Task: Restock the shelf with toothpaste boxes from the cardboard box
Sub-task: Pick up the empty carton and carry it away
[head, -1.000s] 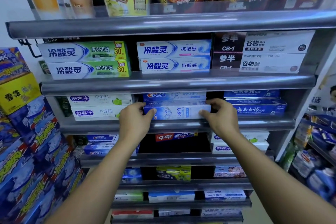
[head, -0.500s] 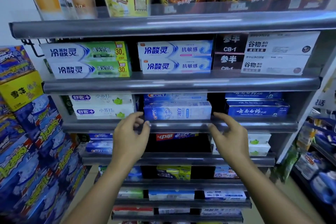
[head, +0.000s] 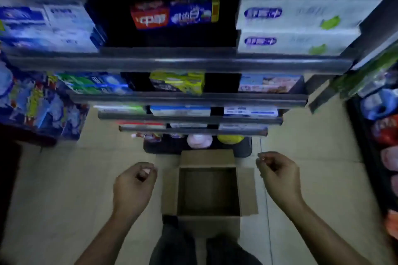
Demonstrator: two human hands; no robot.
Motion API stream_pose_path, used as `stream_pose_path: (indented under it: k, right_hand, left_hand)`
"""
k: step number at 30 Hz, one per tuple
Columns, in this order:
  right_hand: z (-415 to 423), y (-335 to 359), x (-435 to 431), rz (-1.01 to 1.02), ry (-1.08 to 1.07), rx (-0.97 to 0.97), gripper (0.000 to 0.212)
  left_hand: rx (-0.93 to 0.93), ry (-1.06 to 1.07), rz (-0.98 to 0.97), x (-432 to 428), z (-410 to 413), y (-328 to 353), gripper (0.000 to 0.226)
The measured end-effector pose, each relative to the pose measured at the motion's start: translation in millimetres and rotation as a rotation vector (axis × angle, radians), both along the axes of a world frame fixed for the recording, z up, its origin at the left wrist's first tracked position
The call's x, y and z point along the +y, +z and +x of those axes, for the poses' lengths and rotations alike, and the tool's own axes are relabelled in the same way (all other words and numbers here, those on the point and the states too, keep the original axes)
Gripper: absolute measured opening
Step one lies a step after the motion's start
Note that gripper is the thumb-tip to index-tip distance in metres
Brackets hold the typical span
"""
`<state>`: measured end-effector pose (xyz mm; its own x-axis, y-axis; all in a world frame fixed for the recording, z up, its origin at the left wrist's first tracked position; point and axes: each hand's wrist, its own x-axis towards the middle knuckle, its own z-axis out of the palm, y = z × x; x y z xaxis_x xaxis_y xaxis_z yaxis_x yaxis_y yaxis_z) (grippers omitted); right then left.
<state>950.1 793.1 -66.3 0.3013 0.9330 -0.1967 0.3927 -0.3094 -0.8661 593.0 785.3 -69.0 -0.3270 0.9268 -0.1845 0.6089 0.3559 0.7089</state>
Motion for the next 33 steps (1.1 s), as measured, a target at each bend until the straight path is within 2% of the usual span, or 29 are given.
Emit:
stream_pose_path:
  k: [3, 5, 6, 8, 13, 15, 17, 20, 24, 26, 28, 31, 33]
  right_hand:
    - [11, -102, -36, -0.293, -0.038, -0.032, 0.028]
    - [14, -162, -53, -0.500, 0.007, -0.066, 0.010]
    - [14, -199, -62, -0.605, 0.023, -0.089, 0.013]
    - [12, -270, -73, -0.758, 0.020, -0.114, 0.026]
    - [5, -430, -77, -0.870, -0.008, -0.199, 0.067]
    - [3, -483, -74, -0.860, -0.051, -0.240, 0.076]
    - [-2, -531, -75, -0.855, -0.094, -0.230, 0.073]
    - [-5, -578, -79, -0.859, -0.140, -0.237, 0.046]
    - [-4, -576, -80, -0.922, -0.157, -0.264, 0.038]
    - [-2, -546, -82, -0.938, -0.119, -0.280, 0.023]
    - [-6, -496, -91, -0.946, -0.112, -0.268, 0.014]
    - [-14, -405, -115, -0.959, -0.108, -0.240, 0.016]
    - [-20, -335, -132, -0.949, -0.127, -0.199, 0.005]
  left_hand:
    - [-0.012, 0.005, -0.213, -27, 3, -94, 0.025]
    - [-0.020, 0.043, -0.322, -35, 6, -152, 0.020]
    - [-0.018, 0.063, -0.388, -39, 7, -189, 0.019]
    - [0.003, 0.062, -0.526, -43, 8, -259, 0.024]
    - [0.112, 0.025, -0.791, -43, -8, -419, 0.086]
    - [0.146, 0.020, -0.853, -41, -16, -471, 0.097]
    - [0.164, -0.044, -0.904, -48, -20, -518, 0.087]
    - [0.129, -0.082, -0.872, -65, -19, -562, 0.052]
    - [0.106, -0.019, -0.824, -71, -20, -565, 0.039]
    - [0.084, -0.025, -0.826, -69, -25, -537, 0.033]
    - [0.109, -0.064, -0.820, -67, -30, -487, 0.028]
    - [0.161, -0.162, -0.812, -69, -39, -396, 0.022]
    - [0.176, -0.207, -0.822, -68, -43, -324, 0.023]
